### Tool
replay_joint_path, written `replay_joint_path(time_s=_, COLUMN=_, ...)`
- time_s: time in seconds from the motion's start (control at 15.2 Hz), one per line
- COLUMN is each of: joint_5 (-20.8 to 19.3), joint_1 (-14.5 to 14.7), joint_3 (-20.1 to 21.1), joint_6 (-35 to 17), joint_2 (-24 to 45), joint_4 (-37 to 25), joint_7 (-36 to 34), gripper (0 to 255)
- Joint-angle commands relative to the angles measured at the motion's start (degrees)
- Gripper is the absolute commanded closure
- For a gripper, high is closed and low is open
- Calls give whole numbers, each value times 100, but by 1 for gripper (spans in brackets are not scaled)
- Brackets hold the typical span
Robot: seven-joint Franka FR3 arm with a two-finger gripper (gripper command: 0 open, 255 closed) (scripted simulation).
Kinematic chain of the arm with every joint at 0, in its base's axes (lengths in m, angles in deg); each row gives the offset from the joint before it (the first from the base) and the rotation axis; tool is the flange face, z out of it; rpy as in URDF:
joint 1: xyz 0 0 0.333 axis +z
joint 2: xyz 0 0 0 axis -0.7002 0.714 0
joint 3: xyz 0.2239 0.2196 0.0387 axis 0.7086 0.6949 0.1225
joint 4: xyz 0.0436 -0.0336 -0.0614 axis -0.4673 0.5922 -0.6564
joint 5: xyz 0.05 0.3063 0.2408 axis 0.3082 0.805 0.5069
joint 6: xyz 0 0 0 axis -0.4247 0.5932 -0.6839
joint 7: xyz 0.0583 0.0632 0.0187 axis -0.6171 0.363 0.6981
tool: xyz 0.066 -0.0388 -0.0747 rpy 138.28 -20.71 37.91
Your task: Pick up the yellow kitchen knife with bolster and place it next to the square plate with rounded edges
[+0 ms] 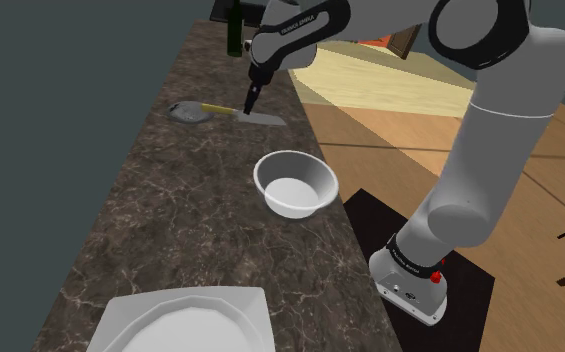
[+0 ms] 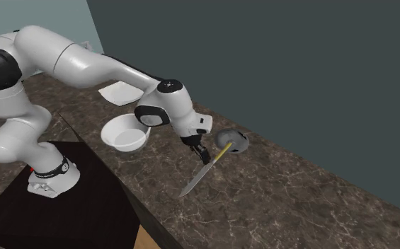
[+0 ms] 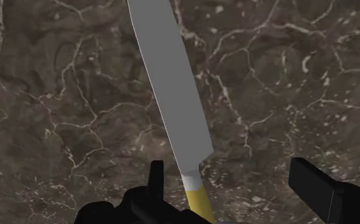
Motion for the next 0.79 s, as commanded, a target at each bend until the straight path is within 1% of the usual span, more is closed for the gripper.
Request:
replay_joint_path(time_s=0.0, joint_5=98, joint_1=-31, joint_3=74, joint_6=-151, joint_2=437, joint_4=-379, joint_7=234, gripper=0)
replay_joint_path(time_s=0.13, joint_5=150, joint_1=-57, joint_3=146, joint_6=-202, joint_2=798, joint_4=-765, joint_7=399, gripper=0)
replay_joint_path(time_s=0.59, joint_5=198, joint_1=-68, joint_3=184, joint_6=-513, joint_2=1243, joint_4=-899, joint_7=428, gripper=0)
replay_joint_path(time_s=0.73, joint_5=201, joint_1=-69, joint_3=187, joint_6=-538, joint_2=1280, joint_4=-912, joint_7=430, gripper=0)
